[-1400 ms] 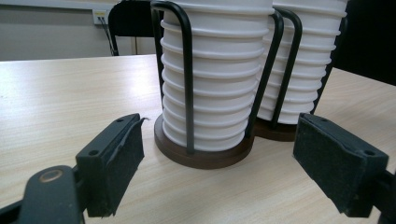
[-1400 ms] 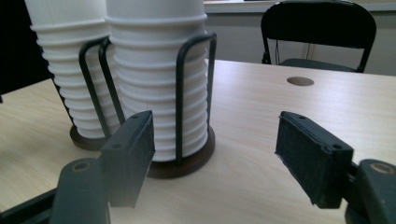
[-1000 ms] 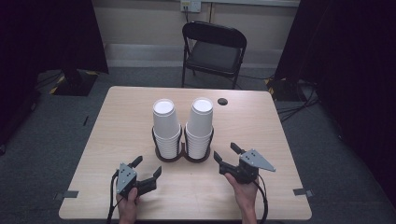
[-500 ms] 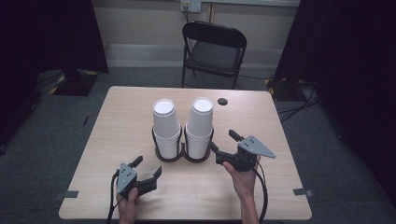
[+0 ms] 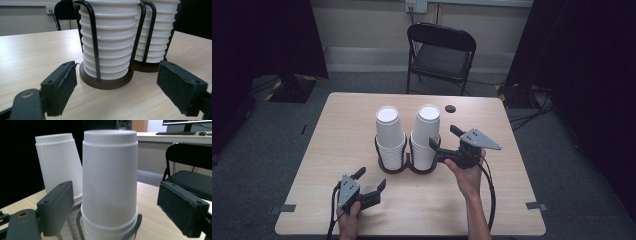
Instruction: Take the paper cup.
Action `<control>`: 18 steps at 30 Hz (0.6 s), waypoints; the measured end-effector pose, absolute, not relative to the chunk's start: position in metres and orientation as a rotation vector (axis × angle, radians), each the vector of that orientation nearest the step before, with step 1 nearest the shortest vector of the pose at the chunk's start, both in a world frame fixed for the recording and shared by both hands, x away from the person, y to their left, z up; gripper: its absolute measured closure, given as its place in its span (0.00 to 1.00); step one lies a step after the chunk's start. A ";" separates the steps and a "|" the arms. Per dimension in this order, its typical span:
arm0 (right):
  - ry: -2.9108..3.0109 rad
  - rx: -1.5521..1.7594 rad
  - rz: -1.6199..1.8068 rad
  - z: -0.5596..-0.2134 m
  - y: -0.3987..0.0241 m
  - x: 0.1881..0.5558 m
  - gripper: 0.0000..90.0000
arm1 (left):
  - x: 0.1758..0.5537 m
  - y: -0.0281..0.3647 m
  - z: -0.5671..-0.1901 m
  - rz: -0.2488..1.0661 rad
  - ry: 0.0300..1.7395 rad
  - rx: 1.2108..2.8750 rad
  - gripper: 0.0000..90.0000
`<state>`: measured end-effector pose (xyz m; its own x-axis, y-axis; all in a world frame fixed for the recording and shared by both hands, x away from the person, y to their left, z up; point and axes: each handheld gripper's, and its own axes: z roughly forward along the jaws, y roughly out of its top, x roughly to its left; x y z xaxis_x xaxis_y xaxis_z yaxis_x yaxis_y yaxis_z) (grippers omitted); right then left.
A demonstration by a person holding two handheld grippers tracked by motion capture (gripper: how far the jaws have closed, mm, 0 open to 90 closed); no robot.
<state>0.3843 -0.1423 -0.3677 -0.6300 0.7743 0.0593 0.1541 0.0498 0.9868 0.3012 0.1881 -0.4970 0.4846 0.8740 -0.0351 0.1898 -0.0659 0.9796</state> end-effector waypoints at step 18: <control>1.856 0.920 1.649 -0.349 -0.123 0.416 0.15 | 0.300 0.188 -0.497 0.744 0.952 1.551 0.18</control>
